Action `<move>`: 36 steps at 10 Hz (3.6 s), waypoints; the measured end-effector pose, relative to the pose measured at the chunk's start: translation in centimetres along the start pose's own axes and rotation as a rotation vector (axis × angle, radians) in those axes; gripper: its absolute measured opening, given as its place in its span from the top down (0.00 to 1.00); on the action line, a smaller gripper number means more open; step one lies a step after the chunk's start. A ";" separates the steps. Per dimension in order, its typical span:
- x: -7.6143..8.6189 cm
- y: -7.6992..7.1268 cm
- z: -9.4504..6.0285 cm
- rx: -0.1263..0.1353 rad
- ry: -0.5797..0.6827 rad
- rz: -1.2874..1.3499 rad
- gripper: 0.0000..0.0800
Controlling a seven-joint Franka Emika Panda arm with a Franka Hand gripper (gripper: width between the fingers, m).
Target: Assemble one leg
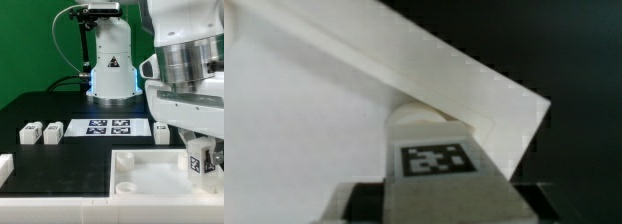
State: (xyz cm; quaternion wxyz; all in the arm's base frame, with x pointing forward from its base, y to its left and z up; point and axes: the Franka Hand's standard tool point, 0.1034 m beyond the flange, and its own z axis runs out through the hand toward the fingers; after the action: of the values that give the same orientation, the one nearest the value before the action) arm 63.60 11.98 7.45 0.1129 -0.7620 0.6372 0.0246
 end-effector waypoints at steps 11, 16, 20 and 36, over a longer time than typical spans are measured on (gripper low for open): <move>0.1 0.2 -0.2 -0.102 0.023 -1.150 0.19; 0.3 -0.3 -0.2 -0.102 0.061 -1.452 0.52; 0.7 -0.5 -0.4 -0.079 0.046 -1.271 0.64; -0.1 0.3 0.2 0.035 0.068 0.089 0.63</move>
Offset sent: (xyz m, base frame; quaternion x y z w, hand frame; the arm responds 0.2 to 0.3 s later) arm 0.0000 0.0000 0.0000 0.0000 0.0000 -0.0899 0.9960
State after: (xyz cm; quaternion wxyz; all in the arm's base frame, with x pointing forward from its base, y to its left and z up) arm 63.33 12.10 7.21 0.1034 -0.7312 0.6742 -0.0073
